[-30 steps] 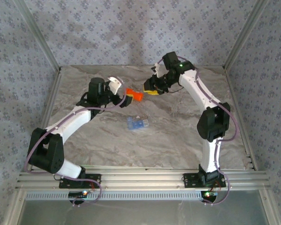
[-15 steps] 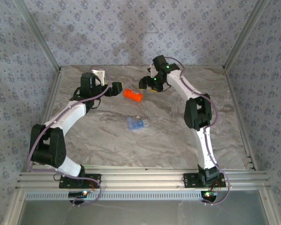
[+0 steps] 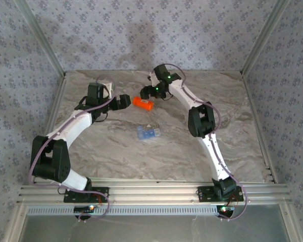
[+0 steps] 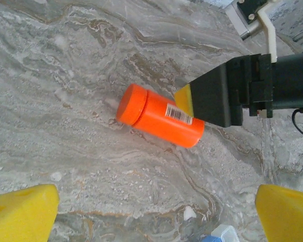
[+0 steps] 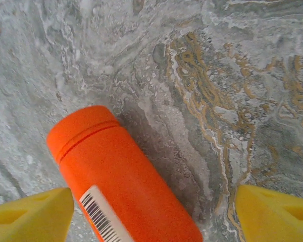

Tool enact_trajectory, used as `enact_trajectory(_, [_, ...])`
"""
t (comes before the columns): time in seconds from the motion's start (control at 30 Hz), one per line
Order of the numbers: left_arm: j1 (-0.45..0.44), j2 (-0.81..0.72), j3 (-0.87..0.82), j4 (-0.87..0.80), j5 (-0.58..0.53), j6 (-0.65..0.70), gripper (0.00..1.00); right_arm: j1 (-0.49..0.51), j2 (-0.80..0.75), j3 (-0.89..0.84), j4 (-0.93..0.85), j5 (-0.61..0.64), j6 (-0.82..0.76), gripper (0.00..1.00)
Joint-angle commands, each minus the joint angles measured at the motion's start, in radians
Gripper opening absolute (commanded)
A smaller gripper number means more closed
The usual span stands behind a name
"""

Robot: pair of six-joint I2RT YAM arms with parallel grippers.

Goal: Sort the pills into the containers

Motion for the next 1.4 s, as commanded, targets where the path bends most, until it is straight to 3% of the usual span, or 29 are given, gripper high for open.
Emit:
enact_trajectory(0.0, [0.013, -0.055, -0.022, -0.032, -0.008, -0.011, 0.99, 0.050, 0.023, 0.035, -0.032, 0.069, -0.128, 0.86])
enact_trajectory(0.43, [0.030, -0.087, -0.061, -0.032, 0.007, -0.028, 1.00, 0.150, 0.074, 0.061, -0.099, 0.322, -0.236, 0.82])
enact_trajectory(0.53, [0.032, -0.090, -0.060, -0.034, 0.007, -0.028, 0.99, 0.155, 0.096, 0.098, -0.125, 0.349, -0.215, 0.70])
enact_trajectory(0.67, [0.032, -0.089, -0.059, -0.023, 0.010, -0.034, 0.99, 0.138, 0.077, 0.112, -0.179, 0.376, -0.179, 0.40])
enact_trajectory(0.73, [0.032, -0.086, -0.060, -0.009, 0.015, -0.044, 0.99, 0.111, 0.040, 0.079, -0.193, 0.376, -0.129, 0.35])
enact_trajectory(0.83, [0.032, -0.078, -0.063, 0.014, 0.029, -0.055, 0.99, 0.056, -0.065, -0.059, -0.174, 0.367, -0.044, 0.32])
enact_trajectory(1.1, [0.029, -0.046, -0.050, 0.056, 0.056, -0.058, 0.99, -0.093, -0.457, -0.658, -0.003, 0.327, 0.190, 0.33])
enact_trajectory(1.37, [0.015, -0.001, -0.017, 0.082, 0.085, -0.054, 1.00, -0.087, -0.667, -1.020, 0.045, 0.374, 0.302, 0.35])
